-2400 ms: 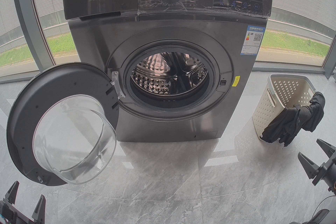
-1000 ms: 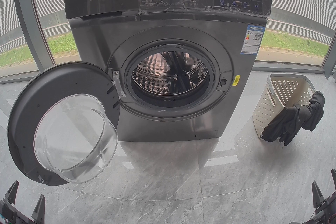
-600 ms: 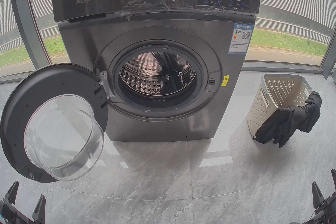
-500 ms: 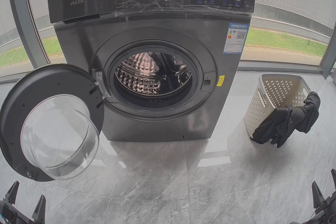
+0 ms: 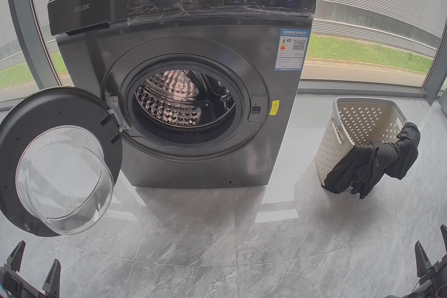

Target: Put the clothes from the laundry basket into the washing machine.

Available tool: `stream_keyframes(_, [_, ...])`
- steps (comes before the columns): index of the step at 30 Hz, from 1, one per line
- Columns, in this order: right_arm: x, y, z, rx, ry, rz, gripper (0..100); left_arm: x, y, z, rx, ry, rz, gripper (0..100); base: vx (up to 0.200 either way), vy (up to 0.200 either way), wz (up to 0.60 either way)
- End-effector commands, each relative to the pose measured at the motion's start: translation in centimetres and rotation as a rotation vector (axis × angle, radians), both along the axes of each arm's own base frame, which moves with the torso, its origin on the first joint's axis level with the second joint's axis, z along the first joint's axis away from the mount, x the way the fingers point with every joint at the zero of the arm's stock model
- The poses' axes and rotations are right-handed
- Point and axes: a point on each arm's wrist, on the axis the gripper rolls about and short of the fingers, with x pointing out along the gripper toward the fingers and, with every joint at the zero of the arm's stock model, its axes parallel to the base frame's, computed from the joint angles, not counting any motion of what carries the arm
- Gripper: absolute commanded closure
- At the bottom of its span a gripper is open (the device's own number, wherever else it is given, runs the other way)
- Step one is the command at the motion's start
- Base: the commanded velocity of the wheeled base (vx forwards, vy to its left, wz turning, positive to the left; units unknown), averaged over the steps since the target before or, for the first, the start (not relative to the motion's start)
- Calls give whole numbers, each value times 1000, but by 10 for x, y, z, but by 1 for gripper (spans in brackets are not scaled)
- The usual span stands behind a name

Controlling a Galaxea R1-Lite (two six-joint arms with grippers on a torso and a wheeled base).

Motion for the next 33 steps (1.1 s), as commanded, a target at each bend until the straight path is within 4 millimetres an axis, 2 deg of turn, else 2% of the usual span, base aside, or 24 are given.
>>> stream_keyframes(1, [0, 0, -5, 0, 4, 1, 0, 0, 0, -5, 1, -1, 0, 0, 0, 0, 0])
stream_keyframes(17, [0, 0, -5, 0, 6, 1, 0, 0, 0, -5, 1, -1, 2, 0, 0, 0, 0])
stream_keyframes(33, [0, 0, -5, 0, 6, -1, 0, 0, 0, -5, 1, -1, 3, 0, 0, -200, 0])
